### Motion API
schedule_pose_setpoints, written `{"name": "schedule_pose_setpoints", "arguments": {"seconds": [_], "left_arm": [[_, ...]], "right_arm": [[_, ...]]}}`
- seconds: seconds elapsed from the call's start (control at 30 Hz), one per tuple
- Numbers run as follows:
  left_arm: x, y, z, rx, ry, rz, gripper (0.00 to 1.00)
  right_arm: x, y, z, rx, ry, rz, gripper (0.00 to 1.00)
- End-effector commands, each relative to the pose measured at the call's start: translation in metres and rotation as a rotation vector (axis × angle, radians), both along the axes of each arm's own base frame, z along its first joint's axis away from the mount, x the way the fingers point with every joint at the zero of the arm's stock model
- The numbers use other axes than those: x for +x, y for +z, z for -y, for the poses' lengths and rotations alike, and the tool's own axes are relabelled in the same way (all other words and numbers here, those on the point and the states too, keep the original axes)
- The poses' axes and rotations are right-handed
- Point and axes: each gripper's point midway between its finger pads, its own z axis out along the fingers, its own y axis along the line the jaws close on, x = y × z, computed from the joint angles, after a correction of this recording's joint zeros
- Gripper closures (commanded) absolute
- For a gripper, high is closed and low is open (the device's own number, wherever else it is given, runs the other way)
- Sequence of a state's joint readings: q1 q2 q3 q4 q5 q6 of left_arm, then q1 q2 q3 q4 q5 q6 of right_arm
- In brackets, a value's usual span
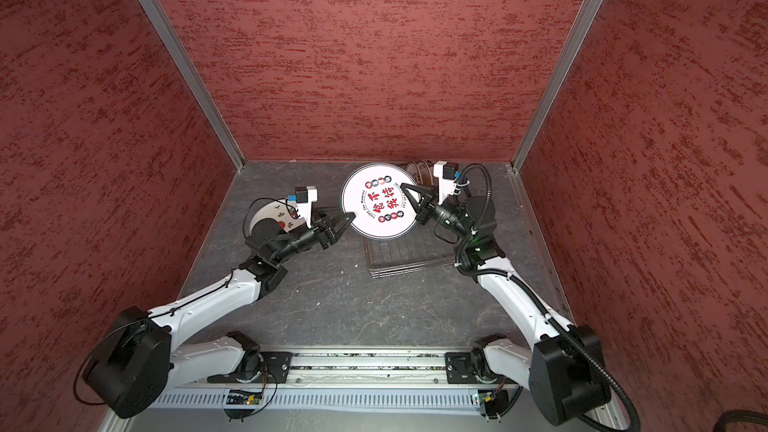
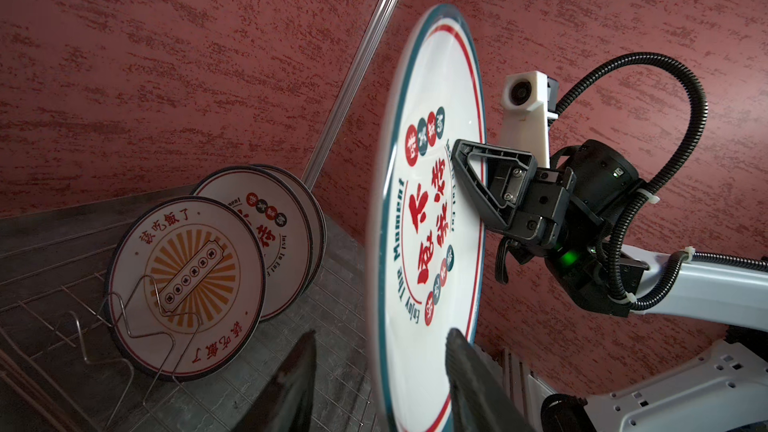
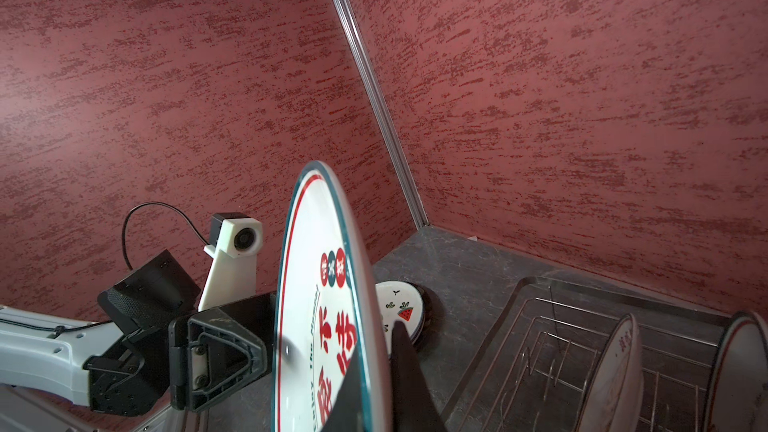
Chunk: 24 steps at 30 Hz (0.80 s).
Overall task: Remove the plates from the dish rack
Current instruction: 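Carry the plate toward the left gripper and grasp its rim with the left gripper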
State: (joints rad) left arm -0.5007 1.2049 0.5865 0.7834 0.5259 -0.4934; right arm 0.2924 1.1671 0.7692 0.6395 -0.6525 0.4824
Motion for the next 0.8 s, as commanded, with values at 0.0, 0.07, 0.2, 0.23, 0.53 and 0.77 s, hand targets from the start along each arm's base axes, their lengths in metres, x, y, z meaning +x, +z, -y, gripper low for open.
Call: {"name": "schedule_pose_setpoints", "arguments": {"seconds": [0.0, 0.07, 0.2, 0.23, 0.53, 0.77], "left_arm": [[-0.001, 0.015, 0.005, -0.019, -0.025, 0.019, 0.63], [0.003, 0.013, 0.004, -0.015, -0.010, 0.004, 0.70], [0.009, 0.009, 0.006, -0.015, -0.011, -0.029, 0.78], [0.010, 0.009, 0.007, -0.015, -0.018, -0.033, 0.78], [0.016, 0.003, 0.015, -0.009, -0.050, -0.075, 0.86], [0.029, -0.007, 0.013, -0.002, -0.032, -0.136, 1.00]], "right_arm": [[-0.006, 0.016, 0.002, 0.032, 0.016, 0.068, 1.00], [-0.005, 0.015, 0.002, 0.027, 0.010, 0.070, 1.00], [-0.002, 0.013, 0.003, 0.017, -0.006, 0.073, 1.00], [-0.001, 0.012, 0.003, 0.016, -0.008, 0.069, 1.00], [0.008, 0.007, 0.005, 0.006, -0.042, 0.053, 0.99], [0.010, 0.003, -0.001, -0.014, -0.006, 0.045, 0.95]]}}
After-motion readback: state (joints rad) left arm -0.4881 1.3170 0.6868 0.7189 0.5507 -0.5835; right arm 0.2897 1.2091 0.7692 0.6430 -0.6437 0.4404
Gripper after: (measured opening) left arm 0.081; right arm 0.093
